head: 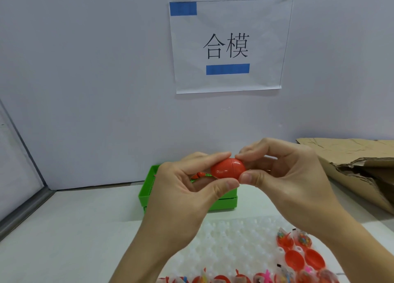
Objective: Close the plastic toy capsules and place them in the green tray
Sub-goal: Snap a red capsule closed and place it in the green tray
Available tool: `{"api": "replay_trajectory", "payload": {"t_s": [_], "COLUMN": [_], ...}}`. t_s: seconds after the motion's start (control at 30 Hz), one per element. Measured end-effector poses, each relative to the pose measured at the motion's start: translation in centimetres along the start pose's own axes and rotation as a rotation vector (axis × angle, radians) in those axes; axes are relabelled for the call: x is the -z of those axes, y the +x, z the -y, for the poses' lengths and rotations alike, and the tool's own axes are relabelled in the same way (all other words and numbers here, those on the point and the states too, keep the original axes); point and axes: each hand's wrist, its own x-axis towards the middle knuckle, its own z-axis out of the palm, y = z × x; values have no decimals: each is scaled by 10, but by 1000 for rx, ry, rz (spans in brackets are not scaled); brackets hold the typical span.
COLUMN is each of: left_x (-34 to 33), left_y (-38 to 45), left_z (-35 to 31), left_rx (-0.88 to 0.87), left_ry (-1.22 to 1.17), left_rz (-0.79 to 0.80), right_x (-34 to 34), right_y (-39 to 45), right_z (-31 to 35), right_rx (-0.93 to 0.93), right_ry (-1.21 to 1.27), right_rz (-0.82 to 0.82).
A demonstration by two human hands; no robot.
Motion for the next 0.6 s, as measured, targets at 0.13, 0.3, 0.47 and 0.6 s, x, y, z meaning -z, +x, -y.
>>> {"api": "replay_trajectory", "payload": {"t_s": [0.13, 0.3, 0.47, 0.6], "left_x": [-3, -9, -11, -14], "left_y": [0, 0, -1, -2], "left_z": [1, 6, 9, 11], "left_rx": [-25, -60, -115, -133], "left_ry": [32, 145, 279, 317], "left_rz": [-22, -113, -170, -187], "right_x": [-1, -2, -5, -3], "right_y": [0, 1, 1, 0], "right_z": [0, -5, -10, -10], "right_rx": [7, -9, 13, 30], "right_ry": [19, 26, -2, -34], "right_rz": [-14, -68, -79, -85]}}
